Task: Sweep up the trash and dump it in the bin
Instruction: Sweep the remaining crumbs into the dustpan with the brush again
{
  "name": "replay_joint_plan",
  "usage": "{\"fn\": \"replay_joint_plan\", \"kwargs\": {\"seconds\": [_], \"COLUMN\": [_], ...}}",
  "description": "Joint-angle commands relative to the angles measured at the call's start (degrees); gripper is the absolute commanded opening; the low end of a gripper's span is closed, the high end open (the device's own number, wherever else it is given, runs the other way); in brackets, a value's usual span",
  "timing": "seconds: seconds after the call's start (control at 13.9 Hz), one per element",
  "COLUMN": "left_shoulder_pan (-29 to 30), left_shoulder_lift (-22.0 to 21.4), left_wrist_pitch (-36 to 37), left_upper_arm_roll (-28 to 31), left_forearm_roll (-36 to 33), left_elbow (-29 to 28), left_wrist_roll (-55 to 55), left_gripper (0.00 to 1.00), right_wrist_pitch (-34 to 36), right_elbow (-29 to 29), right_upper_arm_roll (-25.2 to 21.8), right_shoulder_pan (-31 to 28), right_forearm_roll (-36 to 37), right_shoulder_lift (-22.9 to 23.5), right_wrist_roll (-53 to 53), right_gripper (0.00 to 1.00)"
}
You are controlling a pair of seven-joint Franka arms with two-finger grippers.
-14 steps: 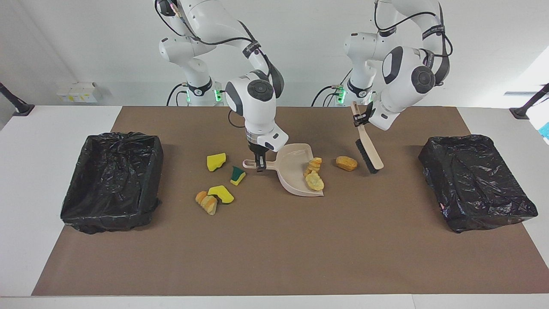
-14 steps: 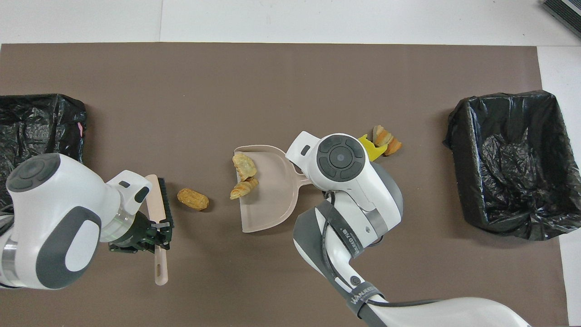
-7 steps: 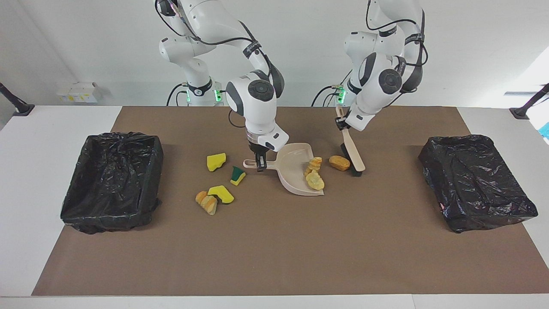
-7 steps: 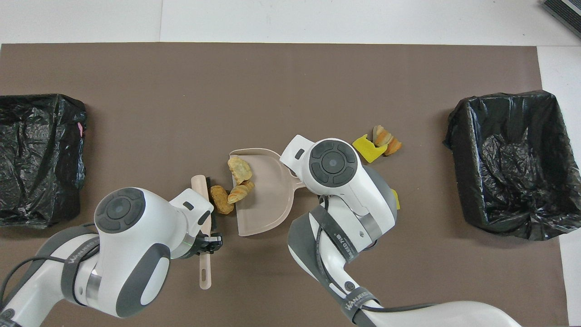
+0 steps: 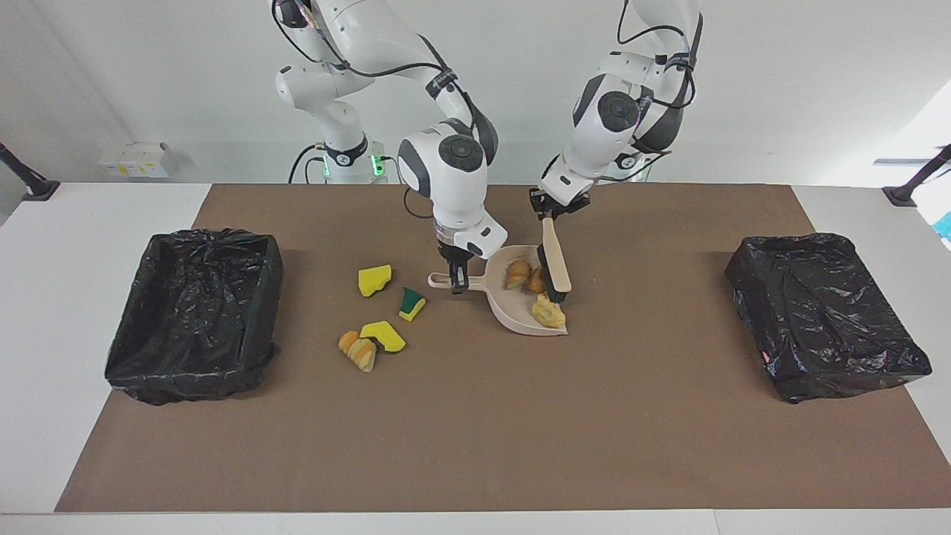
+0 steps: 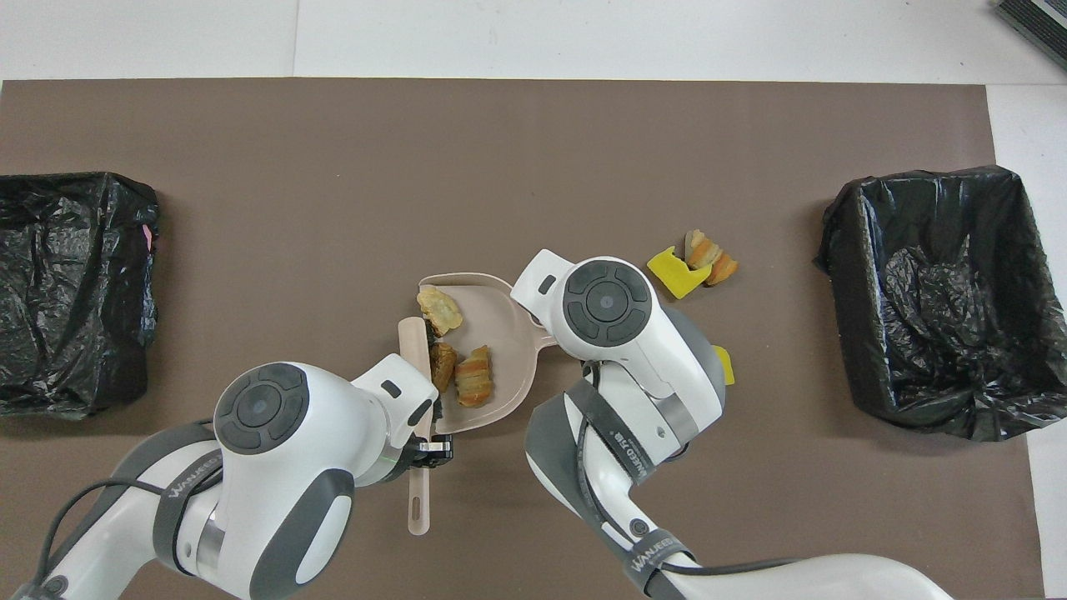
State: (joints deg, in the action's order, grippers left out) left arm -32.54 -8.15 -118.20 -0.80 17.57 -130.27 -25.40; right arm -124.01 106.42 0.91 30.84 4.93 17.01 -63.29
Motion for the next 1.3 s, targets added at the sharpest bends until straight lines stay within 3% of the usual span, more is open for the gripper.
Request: {"fn": "replay_joint_plan", "kwargs": {"seconds": [0.0,0.29,0.43,0.65,1.01,1.23], "left_shoulder_pan": [2.73,9.06,10.21,14.69,22.08,17.54], "left_shoulder_lift": [0.76,1.11,1.20,1.38,1.29,3.48], "left_wrist_pitch": [7.15,15.53,17.30,17.30,14.59,4.41], "left_upper_arm_roll": [0.97,1.06,0.97,1.06,0.97,0.71], "left_forearm_roll": [0.80,-1.74,-8.92,-11.42,-11.42,-11.07], "left_elbow": [7.37,12.40,13.11,13.02,8.91,1.88], "left_wrist_roll": [-0.01,1.92,5.08,10.35,22.31,21.36], "left_gripper": [0.00,0.00,0.00,0.00,0.00,0.00], "right_wrist_pitch": [-0.62,-0.09,0.00,-0.44,0.61,1.40], "right_elbow": [0.81,0.81,0.55,0.11,1.86,2.83], "right_upper_arm_roll": [0.32,0.32,0.32,0.32,0.23,0.15], "right_shoulder_pan": [-0.52,-0.43,-0.87,-1.22,-0.96,-0.52], "right_forearm_roll": [0.07,-0.01,-0.71,-0.80,0.42,0.95], "right_shoulder_lift": [-0.22,-0.31,-0.66,-0.83,-1.80,-2.42], "right_wrist_roll": [0.71,1.06,0.72,1.33,0.71,1.06], "right_gripper": [0.00,0.00,0.00,0.00,0.00,0.00]}}
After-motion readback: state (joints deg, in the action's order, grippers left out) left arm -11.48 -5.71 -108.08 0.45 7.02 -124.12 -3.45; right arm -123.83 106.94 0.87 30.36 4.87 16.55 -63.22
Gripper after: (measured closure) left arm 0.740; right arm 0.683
